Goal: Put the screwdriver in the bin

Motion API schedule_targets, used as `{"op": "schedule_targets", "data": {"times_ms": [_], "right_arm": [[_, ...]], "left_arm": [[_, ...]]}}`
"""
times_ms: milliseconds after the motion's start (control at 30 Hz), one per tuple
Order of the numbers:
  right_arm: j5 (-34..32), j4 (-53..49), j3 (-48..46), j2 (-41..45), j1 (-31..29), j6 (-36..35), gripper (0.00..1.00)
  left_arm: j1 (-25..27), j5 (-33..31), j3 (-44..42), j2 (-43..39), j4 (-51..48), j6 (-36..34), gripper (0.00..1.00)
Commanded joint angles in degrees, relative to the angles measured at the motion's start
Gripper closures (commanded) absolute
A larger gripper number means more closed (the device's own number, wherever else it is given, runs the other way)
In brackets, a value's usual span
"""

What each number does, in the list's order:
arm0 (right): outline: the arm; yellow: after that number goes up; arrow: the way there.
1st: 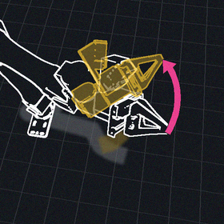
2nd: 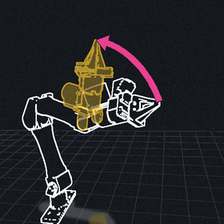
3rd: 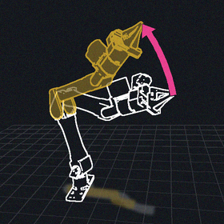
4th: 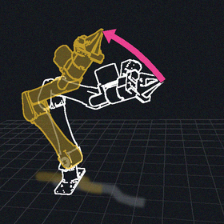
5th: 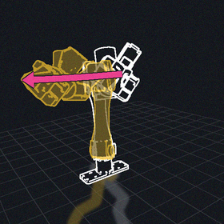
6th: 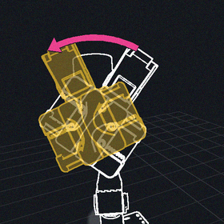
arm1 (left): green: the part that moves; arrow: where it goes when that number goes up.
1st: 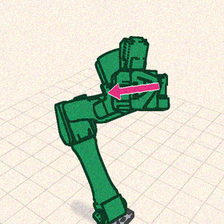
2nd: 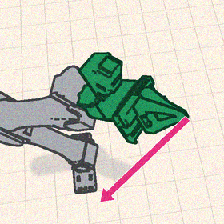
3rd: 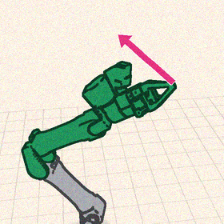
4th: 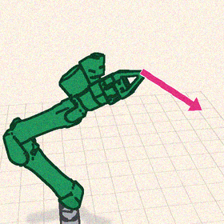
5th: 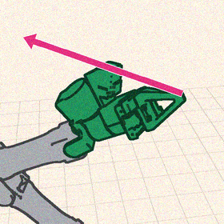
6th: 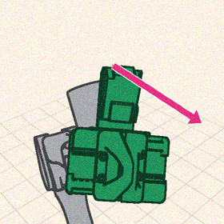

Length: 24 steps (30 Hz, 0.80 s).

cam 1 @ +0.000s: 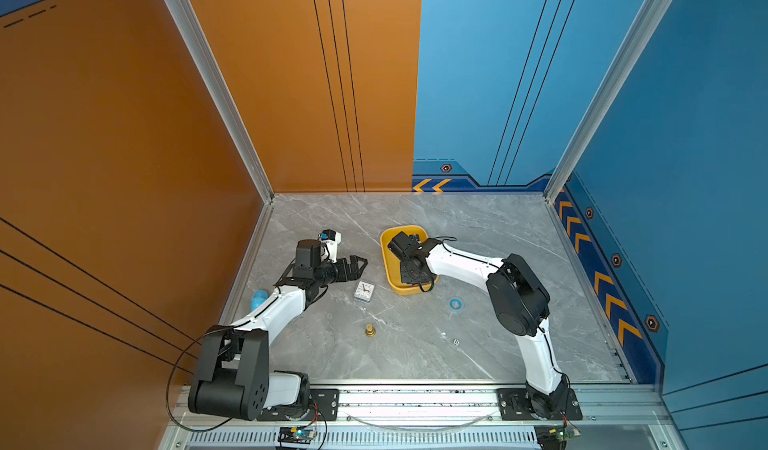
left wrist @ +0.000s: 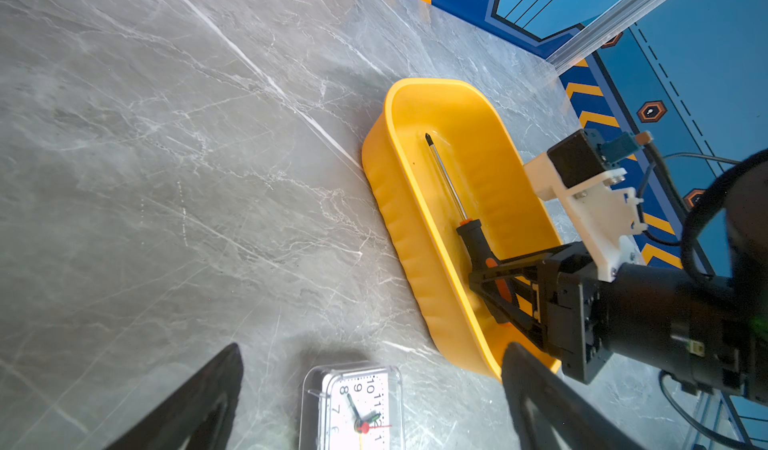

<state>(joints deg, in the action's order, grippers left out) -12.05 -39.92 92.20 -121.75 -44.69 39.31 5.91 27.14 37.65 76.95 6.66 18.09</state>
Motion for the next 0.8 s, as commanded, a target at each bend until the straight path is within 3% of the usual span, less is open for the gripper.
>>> {"op": "schedule_targets", "data": {"times_ms": [0,267,567,667,767], "right_arm": [[-0.1,-0.9,1.1,0.0,-0.2,1.0,0.93],[0.2,-0.9,1.2,0.6,-0.2,0.6,0.64],[-0.2,-4.6,3.7,2.3,-0.3,-4.0,0.56],[-3.5,-8.4,5.3,4.9,-0.5,-9.5,0.54],[-10.9,-11.6,5.6,7.6,-1.4,-17.6,0.52]], "left_arm": [[0.0,0.6,0.6,0.1,0.6,0.3,0.02],[0.0,0.6,0.3,-0.2,0.6,0.3,0.02],[0.1,0.0,-0.2,-1.4,0.6,0.5,0.02],[0.1,-0.9,-0.4,-2.0,0.6,0.6,0.02],[0.1,-1.6,-0.6,-2.3,0.6,0.7,0.02]]}}
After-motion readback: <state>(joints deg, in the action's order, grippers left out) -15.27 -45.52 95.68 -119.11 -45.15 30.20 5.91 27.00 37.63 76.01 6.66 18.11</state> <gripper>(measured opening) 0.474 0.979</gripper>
